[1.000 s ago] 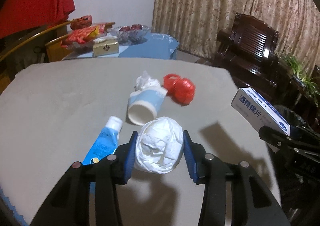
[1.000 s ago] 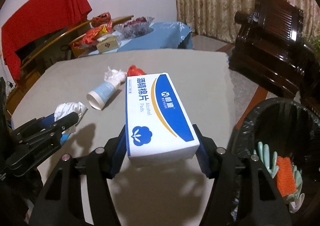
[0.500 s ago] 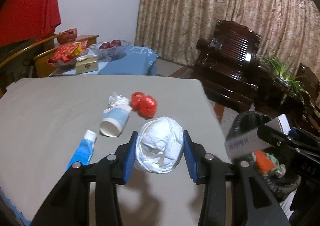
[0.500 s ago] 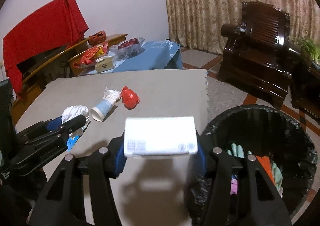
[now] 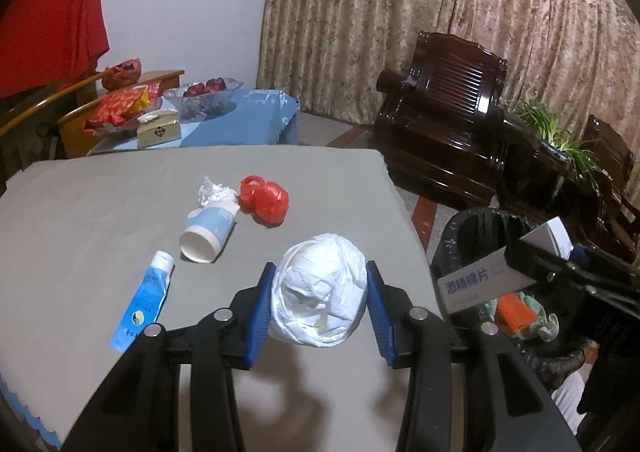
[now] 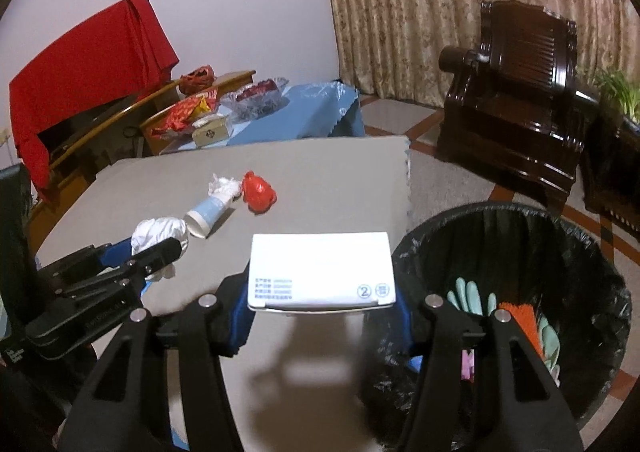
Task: Collect trash
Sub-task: 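Carry the white cloth and alcohol-pad box over the bin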
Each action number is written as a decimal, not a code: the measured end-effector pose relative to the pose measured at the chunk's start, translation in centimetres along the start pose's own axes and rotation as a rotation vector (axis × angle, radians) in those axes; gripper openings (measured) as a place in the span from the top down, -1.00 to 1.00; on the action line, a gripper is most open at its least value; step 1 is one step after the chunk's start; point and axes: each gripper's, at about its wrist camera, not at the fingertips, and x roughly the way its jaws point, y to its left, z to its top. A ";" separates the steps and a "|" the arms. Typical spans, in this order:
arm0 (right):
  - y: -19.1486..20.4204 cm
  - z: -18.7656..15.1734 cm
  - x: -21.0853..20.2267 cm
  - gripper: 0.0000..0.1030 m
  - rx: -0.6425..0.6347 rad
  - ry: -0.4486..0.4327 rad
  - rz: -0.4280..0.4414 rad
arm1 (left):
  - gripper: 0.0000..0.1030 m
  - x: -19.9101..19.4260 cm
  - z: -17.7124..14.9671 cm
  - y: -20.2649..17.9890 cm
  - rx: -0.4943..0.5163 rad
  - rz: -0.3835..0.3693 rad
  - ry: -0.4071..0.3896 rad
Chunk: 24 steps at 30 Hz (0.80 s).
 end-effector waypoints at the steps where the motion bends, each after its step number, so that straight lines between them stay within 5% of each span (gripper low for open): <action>1: -0.2 0.2 -0.4 -0.04 -0.001 -0.010 -0.002 | 0.15 -0.2 0.2 -0.3 0.004 -0.004 -0.007; 24: -9.9 0.7 -10.8 -0.04 0.080 -0.146 -0.204 | 0.15 -1.2 3.5 -12.8 0.137 -0.217 -0.057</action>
